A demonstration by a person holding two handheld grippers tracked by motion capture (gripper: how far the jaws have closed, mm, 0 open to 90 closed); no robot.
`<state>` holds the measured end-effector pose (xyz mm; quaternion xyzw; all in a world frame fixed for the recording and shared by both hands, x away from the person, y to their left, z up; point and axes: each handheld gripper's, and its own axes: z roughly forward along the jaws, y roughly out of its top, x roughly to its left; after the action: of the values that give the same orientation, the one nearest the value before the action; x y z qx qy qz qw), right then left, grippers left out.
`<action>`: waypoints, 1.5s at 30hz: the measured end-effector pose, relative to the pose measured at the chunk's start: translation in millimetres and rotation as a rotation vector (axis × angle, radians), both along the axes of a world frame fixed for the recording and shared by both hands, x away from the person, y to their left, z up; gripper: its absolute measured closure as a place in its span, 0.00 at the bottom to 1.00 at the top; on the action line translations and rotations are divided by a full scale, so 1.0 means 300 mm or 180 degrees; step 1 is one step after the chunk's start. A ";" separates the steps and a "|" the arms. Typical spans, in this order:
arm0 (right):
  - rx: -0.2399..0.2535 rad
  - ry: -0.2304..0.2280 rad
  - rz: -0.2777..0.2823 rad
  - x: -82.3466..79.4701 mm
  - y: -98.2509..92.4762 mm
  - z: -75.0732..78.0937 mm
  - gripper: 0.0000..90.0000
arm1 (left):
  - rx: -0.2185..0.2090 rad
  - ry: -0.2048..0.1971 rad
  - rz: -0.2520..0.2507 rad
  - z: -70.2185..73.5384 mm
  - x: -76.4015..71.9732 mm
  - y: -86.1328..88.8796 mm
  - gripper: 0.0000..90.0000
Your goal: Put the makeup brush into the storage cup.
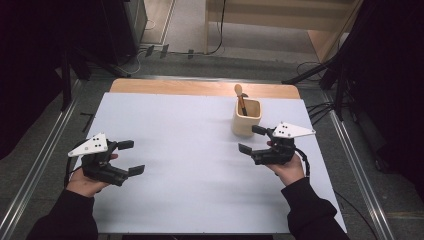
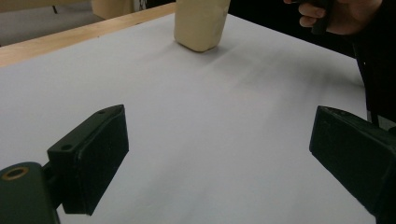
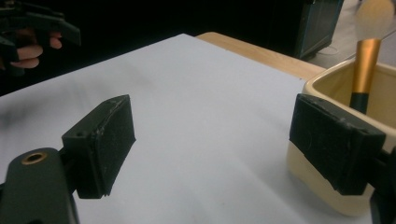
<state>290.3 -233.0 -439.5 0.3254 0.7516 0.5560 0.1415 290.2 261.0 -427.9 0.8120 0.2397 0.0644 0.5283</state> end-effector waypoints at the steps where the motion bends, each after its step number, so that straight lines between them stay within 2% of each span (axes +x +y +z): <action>1: 0.0006 -0.0010 0.0011 -0.006 -0.002 -0.004 0.17 | 0.0006 -0.0004 -0.0002 0.000 0.000 0.000 0.06; 11: -0.0012 -0.0027 0.0072 -0.045 -0.015 -0.017 0.17 | 0.0000 -0.0040 0.0007 0.000 -0.002 0.004 0.06; 17: 0.0028 -0.0019 0.0070 -0.064 -0.033 -0.026 0.17 | -0.0003 -0.0050 0.0013 0.000 -0.002 0.007 0.06; 24: 0.0035 0.0009 0.0164 -0.086 -0.046 -0.034 0.17 | 0.0003 -0.0064 0.0029 -0.003 0.000 0.012 0.06; 38: 0.0110 -0.0026 0.0169 -0.092 -0.057 -0.034 0.17 | 0.0040 -0.0075 0.0008 -0.016 0.007 0.004 0.06; 45: 0.0142 -0.0049 0.0174 -0.093 -0.058 -0.032 0.17 | 0.0014 -0.0070 0.0027 -0.016 0.006 0.007 0.06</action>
<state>262.5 -250.2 -449.1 0.3035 0.7466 0.5788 0.1248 292.1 263.2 -432.5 0.8114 0.2372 0.0760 0.5288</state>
